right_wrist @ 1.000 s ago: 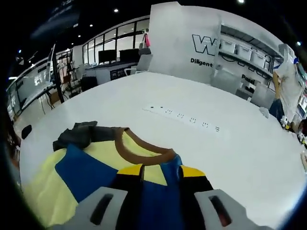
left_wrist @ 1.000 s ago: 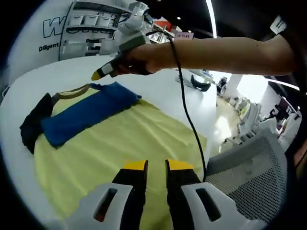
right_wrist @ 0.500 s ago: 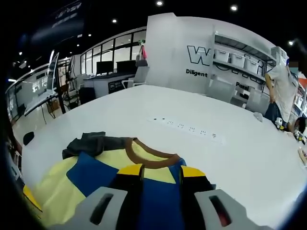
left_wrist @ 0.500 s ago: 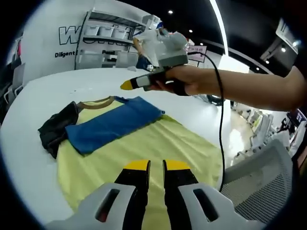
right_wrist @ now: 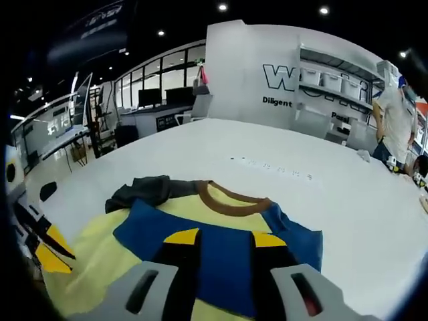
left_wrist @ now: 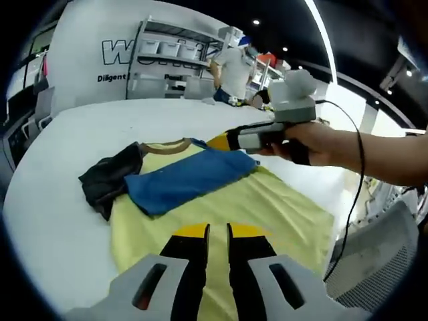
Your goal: Fold the garment on the visible template until the final outline fits inside the template.
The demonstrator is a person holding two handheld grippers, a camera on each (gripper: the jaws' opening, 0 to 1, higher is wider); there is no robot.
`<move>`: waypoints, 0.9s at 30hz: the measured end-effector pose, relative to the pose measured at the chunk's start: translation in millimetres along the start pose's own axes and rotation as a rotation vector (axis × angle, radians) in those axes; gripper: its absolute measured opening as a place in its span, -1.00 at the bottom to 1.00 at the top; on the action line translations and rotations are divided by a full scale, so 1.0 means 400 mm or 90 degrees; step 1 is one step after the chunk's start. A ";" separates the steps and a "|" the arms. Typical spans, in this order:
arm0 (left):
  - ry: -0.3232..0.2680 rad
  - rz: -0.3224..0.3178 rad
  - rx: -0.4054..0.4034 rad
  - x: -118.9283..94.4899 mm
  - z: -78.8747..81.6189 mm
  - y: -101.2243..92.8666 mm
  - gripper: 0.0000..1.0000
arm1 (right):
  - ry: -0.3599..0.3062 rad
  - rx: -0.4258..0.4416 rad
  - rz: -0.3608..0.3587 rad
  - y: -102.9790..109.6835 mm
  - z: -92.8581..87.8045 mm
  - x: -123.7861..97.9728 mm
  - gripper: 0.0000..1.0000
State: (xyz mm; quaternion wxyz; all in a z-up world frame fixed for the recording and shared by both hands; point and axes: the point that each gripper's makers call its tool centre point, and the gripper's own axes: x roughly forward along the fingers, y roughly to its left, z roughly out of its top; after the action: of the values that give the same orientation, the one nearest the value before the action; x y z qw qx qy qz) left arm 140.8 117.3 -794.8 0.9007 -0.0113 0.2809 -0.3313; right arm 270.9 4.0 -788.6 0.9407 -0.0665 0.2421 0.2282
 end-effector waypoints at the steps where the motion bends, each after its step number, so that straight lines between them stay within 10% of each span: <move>1: 0.001 0.005 0.004 0.000 0.000 0.006 -0.91 | 0.000 0.000 0.001 0.002 -0.002 -0.003 -0.54; 27: -0.002 0.151 0.099 0.041 0.081 0.241 -0.83 | 0.018 -0.007 0.000 0.015 -0.036 -0.032 -0.54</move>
State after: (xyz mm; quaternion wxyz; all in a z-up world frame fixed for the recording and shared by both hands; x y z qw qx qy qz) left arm 224.6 177.4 -795.6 0.9321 0.0912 0.2527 -0.2430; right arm 251.8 0.9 -794.9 0.9368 -0.0749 0.2541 0.2284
